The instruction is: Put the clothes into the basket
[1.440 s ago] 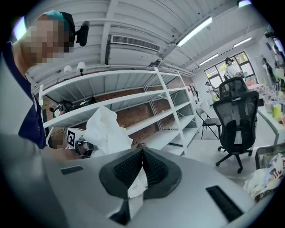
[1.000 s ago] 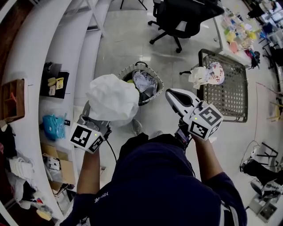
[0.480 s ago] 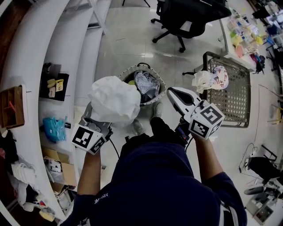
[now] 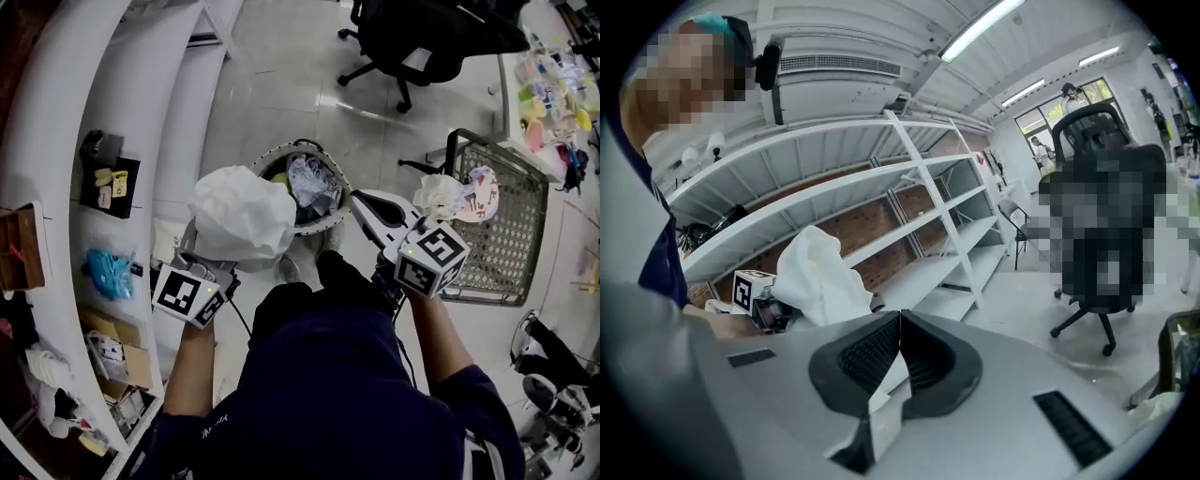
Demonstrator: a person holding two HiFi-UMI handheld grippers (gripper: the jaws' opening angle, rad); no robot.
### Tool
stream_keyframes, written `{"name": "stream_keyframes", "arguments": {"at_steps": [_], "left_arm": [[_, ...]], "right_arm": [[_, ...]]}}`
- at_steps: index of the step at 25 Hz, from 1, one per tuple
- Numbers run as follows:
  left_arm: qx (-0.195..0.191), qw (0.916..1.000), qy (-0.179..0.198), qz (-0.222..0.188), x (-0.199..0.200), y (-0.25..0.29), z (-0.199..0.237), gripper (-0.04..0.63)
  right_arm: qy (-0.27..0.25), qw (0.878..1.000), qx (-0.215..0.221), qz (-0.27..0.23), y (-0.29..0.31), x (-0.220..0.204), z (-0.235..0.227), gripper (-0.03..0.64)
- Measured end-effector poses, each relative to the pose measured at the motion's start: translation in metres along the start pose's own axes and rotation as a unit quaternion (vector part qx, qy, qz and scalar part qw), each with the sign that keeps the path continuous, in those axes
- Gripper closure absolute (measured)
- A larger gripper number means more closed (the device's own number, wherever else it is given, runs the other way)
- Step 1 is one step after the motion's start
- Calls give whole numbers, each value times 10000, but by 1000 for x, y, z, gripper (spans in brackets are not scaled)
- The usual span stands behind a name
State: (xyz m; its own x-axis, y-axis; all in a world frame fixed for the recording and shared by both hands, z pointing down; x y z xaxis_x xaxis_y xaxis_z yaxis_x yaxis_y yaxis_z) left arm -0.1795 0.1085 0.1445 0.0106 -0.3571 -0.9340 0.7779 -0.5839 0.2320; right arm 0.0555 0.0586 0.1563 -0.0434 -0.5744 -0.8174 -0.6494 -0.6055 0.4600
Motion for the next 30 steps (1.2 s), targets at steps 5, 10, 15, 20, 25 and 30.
{"name": "stream_keyframes", "arguments": {"at_steps": [5, 10, 15, 20, 25, 30], "left_arm": [[235, 9992, -91, 298, -8, 42, 19, 460], [459, 9973, -314, 480, -30, 72, 39, 460], [454, 9947, -584, 713, -68, 97, 57, 460], [297, 9911, -832, 992, -119, 119, 80, 460], [80, 9845, -1150, 1320, -189, 140, 107, 460], [-121, 9753, -1469, 1643, -265, 164, 130, 460]], "right_arm": [[22, 9996, 187, 219, 26, -2, -42, 609], [203, 9988, 247, 381, 45, -14, -79, 609], [388, 9971, 213, 618, 59, -40, -99, 609], [570, 9946, 36, 864, 75, -78, -113, 609], [762, 9908, -299, 1075, 93, -120, -127, 609], [1115, 9842, -464, 1297, 106, -160, -128, 609]]}}
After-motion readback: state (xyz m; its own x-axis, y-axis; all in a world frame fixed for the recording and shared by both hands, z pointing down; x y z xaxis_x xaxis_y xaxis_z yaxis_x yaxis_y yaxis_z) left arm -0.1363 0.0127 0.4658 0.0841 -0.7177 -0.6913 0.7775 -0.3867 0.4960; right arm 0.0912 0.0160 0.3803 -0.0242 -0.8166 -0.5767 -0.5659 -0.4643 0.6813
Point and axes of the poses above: the fingertips, and each gripper's own axes: y forward along the fingers, z to its left, x out of its top, the point moved 5 cm from there along -y, backward along the fingers, and after that the axes turned 15 degrees about -x, right-handed, at the moved point
